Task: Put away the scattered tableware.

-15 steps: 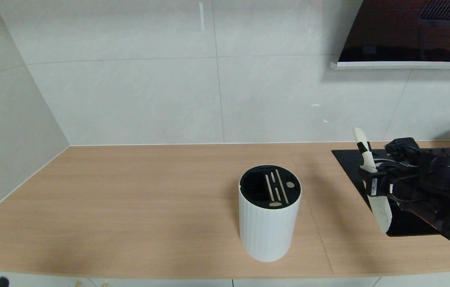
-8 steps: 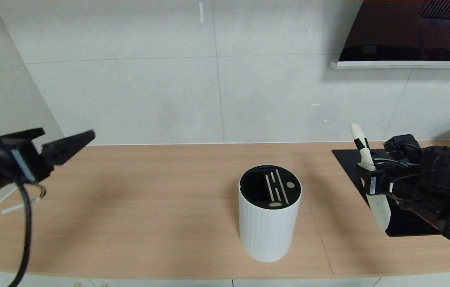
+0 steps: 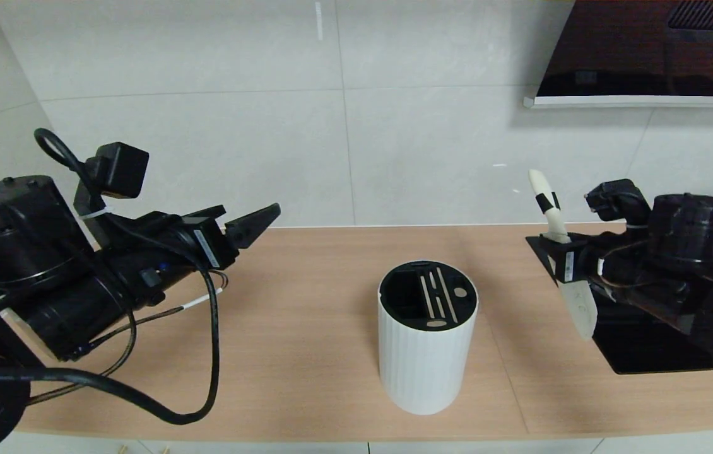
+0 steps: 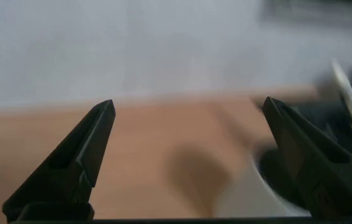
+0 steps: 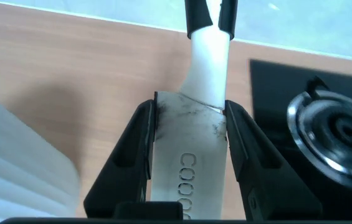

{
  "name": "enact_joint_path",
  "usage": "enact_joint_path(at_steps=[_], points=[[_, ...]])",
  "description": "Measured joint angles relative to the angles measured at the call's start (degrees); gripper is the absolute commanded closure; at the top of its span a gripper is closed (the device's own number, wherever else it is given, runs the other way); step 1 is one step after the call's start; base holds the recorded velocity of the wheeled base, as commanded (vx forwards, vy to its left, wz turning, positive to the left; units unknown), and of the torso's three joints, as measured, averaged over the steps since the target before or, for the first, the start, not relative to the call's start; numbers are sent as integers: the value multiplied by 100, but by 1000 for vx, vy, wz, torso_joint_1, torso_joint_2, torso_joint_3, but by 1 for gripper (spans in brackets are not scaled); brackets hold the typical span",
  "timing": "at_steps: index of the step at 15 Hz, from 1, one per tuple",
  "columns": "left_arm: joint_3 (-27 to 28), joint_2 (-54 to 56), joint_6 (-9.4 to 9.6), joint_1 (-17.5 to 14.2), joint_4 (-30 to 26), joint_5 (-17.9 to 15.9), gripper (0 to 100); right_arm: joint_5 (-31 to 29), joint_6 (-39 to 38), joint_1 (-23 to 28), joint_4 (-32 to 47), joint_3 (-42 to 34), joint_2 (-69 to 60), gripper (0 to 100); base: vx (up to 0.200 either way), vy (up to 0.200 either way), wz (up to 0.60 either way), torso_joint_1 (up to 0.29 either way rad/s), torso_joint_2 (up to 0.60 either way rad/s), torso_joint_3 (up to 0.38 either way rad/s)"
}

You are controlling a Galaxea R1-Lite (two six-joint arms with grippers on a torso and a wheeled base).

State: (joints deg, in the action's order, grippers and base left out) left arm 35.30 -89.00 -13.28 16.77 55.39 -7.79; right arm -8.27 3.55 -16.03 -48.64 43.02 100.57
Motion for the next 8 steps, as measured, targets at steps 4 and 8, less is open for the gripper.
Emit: enact_joint_path(at_steps=[4, 8], points=[[57, 232, -535, 325, -422, -195, 0, -27, -218, -480, 1604, 1320, -344, 100, 0, 0, 0, 0, 0, 0], [887, 538, -1056, 635, -1932, -1123, 0, -152, -439, -1300, 1712, 1215, -758, 100, 0, 0, 0, 0, 0, 0]])
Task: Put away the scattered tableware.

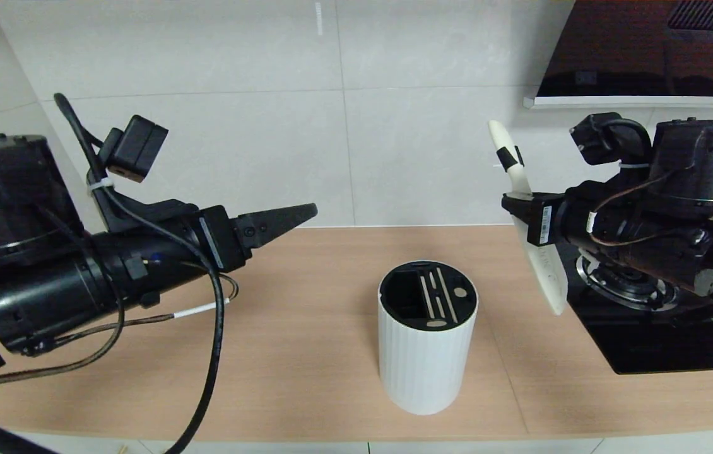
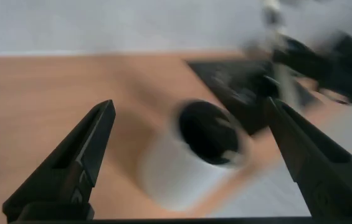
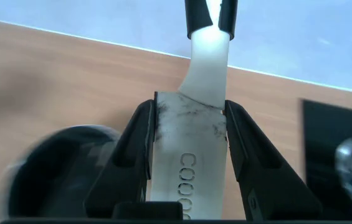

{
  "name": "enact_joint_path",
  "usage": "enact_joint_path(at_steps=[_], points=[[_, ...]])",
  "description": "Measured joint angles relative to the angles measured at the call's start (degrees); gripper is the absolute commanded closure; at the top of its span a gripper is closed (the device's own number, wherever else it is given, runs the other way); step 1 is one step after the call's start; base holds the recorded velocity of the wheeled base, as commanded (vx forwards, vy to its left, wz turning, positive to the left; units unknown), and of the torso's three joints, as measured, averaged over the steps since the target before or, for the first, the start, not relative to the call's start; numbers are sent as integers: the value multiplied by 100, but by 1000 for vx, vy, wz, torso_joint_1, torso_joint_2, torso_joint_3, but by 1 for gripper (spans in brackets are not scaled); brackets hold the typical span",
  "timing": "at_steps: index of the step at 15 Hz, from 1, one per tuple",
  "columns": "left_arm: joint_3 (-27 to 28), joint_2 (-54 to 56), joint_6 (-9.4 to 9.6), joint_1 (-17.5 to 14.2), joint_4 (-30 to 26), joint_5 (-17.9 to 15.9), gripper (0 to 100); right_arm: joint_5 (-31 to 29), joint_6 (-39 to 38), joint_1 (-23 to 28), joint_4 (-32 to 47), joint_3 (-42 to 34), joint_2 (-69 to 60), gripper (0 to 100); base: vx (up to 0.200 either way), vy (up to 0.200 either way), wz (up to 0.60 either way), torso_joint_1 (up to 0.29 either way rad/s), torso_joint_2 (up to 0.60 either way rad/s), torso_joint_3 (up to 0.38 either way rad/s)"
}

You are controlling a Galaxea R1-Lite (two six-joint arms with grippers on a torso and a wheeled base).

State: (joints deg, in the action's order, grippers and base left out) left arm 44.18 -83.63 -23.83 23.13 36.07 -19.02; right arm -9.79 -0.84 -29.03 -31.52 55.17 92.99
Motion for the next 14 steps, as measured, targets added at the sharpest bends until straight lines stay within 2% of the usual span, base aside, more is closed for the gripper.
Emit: enact_joint_path(at_steps=[2, 3, 4, 7, 8, 14], points=[[383, -11, -885, 228, -306, -499, 0, -217, -5, -536, 11, -96, -160, 100, 0, 0, 0, 0, 0, 0], [428, -39, -1120, 333, -282, -723, 0, -338, -6, -761, 18, -134, -200, 100, 0, 0, 0, 0, 0, 0], [400, -101, -1218, 460, -121, -846, 0, -488, -13, -1019, 30, -162, -206, 100, 0, 0, 0, 0, 0, 0], [146, -388, -1257, 685, 877, -892, 0, -699, -205, -1581, 40, -223, -116, 100, 0, 0, 0, 0, 0, 0], [99, -496, -1259, 705, 1022, -769, 0, -707, -282, -1699, 40, -229, -85, 100, 0, 0, 0, 0, 0, 0], [59, -859, -1251, 873, 1193, -556, 0, -720, -556, -2361, -13, -284, 133, 100, 0, 0, 0, 0, 0, 0]])
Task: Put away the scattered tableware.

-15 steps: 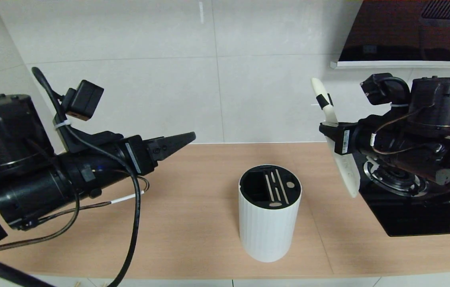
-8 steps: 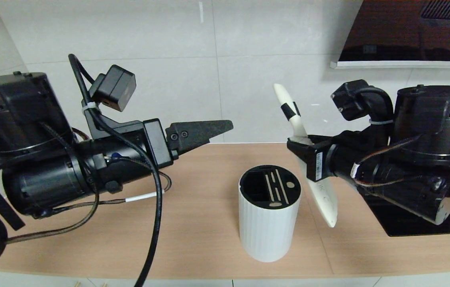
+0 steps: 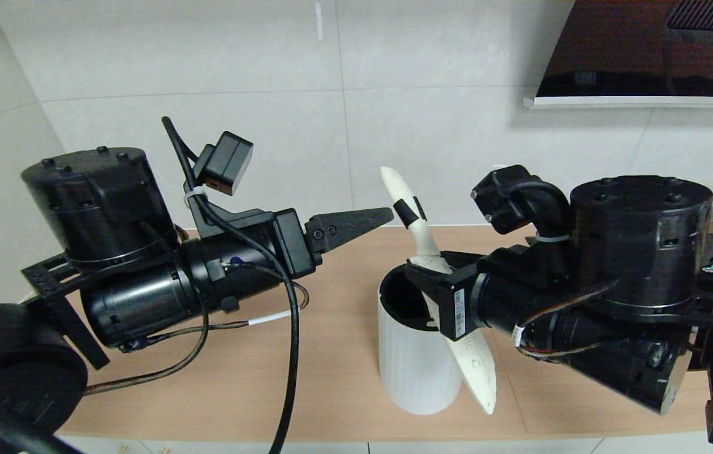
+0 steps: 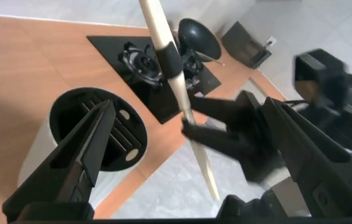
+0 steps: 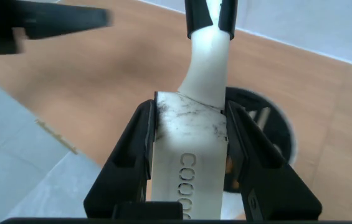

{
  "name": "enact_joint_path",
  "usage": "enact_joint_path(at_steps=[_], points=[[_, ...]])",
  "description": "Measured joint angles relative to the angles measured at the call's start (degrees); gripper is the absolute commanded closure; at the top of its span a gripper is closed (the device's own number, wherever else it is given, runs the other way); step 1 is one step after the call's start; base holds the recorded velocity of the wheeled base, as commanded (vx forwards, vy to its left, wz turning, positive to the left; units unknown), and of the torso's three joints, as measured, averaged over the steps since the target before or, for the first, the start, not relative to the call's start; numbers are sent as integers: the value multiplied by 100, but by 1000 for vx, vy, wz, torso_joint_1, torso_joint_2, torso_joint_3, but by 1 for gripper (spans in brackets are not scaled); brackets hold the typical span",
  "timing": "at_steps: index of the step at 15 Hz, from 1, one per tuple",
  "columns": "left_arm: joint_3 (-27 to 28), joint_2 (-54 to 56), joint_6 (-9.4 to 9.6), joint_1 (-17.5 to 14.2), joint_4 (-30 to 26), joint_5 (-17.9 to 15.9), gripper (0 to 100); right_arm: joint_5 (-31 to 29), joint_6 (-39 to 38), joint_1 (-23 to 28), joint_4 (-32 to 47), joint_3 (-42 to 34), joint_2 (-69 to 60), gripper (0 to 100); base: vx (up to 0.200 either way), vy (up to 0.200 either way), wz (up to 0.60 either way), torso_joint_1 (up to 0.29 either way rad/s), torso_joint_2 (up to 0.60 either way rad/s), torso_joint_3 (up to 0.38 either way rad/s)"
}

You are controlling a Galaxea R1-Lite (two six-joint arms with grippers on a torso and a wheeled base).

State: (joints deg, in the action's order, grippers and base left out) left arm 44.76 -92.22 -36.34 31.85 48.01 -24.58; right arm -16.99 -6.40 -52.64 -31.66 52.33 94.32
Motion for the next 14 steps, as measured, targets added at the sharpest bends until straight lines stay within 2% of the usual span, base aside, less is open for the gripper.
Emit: enact_joint_path(at_steps=[3, 7, 14], points=[[-1, -201, 66, 37, 297, 167, 0, 6, -117, -199, -15, -5, 37, 100, 0, 0, 0, 0, 0, 0], [-17, -494, 243, 245, 352, 446, 0, 11, -139, -394, -15, -18, 99, 100, 0, 0, 0, 0, 0, 0], [-54, -603, 244, 351, 583, 536, 0, 11, -134, -521, -22, -82, 166, 100, 0, 0, 0, 0, 0, 0]])
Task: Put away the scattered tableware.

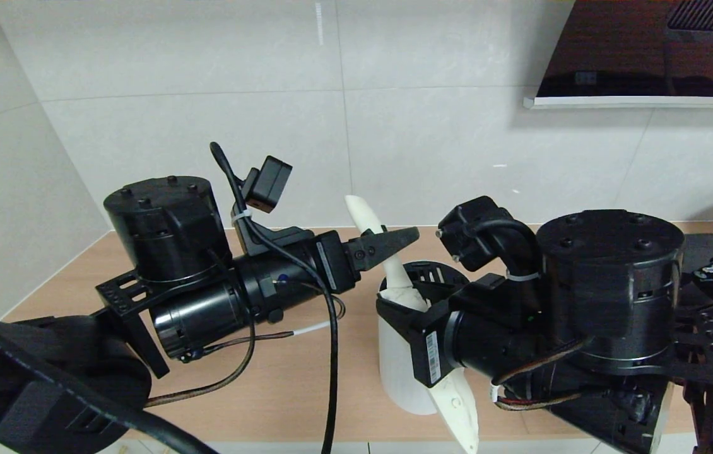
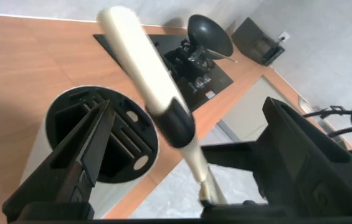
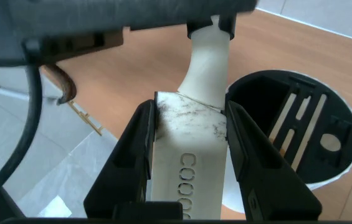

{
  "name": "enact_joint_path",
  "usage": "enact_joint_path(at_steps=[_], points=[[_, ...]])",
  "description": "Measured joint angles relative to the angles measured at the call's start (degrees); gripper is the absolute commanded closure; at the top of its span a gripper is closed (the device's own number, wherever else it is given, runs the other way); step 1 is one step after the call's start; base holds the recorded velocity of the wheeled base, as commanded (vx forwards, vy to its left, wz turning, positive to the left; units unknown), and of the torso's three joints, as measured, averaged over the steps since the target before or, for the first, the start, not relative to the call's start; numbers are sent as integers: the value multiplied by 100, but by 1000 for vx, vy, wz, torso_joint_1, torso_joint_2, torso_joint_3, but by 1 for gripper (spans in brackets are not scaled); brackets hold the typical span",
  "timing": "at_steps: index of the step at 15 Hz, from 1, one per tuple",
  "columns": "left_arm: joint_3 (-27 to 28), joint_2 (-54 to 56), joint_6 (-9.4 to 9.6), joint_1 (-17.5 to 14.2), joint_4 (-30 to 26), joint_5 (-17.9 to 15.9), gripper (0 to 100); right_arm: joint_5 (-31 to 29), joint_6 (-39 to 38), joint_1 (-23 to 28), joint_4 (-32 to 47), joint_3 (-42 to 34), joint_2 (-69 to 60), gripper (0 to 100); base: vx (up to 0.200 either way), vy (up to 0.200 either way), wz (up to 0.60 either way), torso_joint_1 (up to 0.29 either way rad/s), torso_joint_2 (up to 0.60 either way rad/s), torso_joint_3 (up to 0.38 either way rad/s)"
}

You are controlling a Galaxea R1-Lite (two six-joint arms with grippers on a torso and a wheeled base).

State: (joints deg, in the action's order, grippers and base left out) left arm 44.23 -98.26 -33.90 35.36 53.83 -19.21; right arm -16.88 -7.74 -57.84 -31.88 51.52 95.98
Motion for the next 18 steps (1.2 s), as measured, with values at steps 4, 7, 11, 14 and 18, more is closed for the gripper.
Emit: enact_joint_path(at_steps=[4, 7, 11, 14, 18], points=[[0, -59, 0, 7, 17, 6, 0, 0, -6, -62, 0, -26, 16, 100, 0, 0, 0, 0, 0, 0], [10, -98, 0, 5, 20, 79, 0, 2, -6, -87, -2, -34, 16, 100, 0, 0, 0, 0, 0, 0], [21, -117, 5, 18, 20, 105, 100, 2, -9, -94, -2, -45, 18, 100, 0, 0, 0, 0, 0, 0], [12, -133, 7, 33, 55, 90, 100, 5, -6, -91, 27, -52, 24, 100, 0, 0, 0, 0, 0, 0], [9, -139, 7, 29, 28, 96, 100, -5, -16, -94, -52, -45, 28, 100, 0, 0, 0, 0, 0, 0]])
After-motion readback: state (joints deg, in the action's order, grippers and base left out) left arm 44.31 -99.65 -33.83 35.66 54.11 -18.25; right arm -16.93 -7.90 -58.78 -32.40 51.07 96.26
